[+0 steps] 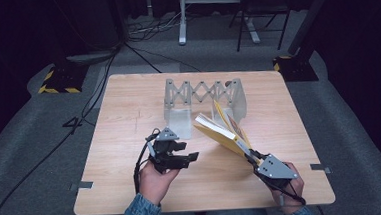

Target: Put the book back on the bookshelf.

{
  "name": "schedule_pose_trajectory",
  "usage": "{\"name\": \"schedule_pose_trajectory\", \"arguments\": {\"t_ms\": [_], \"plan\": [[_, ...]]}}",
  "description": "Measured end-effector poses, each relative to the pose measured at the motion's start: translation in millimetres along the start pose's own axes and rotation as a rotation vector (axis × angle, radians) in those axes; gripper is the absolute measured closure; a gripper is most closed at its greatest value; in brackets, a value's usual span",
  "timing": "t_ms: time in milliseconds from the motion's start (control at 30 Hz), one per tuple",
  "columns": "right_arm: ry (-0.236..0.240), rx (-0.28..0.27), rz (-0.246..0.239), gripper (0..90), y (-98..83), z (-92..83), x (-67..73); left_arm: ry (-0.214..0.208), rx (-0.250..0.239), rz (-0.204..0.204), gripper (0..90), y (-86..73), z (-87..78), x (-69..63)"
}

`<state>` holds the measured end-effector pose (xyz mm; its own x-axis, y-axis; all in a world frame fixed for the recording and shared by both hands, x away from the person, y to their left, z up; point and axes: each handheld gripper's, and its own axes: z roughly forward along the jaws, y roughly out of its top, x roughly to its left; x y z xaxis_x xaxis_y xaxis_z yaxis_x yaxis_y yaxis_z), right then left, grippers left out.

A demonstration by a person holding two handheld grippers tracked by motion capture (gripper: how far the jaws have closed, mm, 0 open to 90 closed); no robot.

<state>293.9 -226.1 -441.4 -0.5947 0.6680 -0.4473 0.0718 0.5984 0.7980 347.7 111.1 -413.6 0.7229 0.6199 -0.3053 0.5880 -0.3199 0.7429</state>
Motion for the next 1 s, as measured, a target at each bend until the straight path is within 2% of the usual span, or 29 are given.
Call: {"name": "schedule_pose_trajectory", "arguments": {"t_ms": [67,133,167,233,267,300,367,400,600,933,1000], "plan": [[0.006,-0.008,0.038,78.2,2.1,-0.4,-3.3,0.002,-0.002,-0.03,39.2,-13.6,-4.6,8.3],[0.011,-0.01,0.051,78.2,2.8,-0.4,-5.3,-0.002,-0.005,-0.042,39.2,-18.5,-6.6,11.5],[0.014,-0.022,0.077,78.3,4.0,-1.3,-8.5,0.001,-0.008,-0.067,39.5,-28.3,-11.1,18.7],[0.02,-0.03,0.094,78.3,4.4,-1.7,-10.6,-0.002,-0.012,-0.084,39.7,-33.0,-13.3,22.2],[0.025,-0.042,0.132,78.3,5.2,-2.1,-14.8,-0.002,-0.019,-0.117,39.8,-41.5,-16.8,27.6],[0.025,-0.042,0.132,78.3,5.2,-2.1,-14.8,-0.002,-0.019,-0.117,39.9,-41.5,-16.8,27.6],[0.022,-0.056,0.168,78.3,5.9,-1.9,-19.0,-0.001,-0.024,-0.133,40.1,-48.1,-18.8,31.9],[0.021,-0.065,0.195,78.3,6.0,-1.4,-22.0,0.001,-0.021,-0.134,40.1,-49.3,-19.8,32.9],[-0.003,-0.106,0.275,78.4,10.1,1.6,-37.6,0.018,-0.04,-0.128,40.2,-54.5,-25.5,35.0],[0.0,-0.122,0.311,78.3,23.7,10.4,-50.2,0.037,-0.032,-0.136,40.1,-69.2,-30.8,41.8],[0.001,-0.138,0.342,78.4,27.5,14.3,-56.2,0.038,-0.036,-0.142,40.1,-72.2,-33.6,43.2]]}}
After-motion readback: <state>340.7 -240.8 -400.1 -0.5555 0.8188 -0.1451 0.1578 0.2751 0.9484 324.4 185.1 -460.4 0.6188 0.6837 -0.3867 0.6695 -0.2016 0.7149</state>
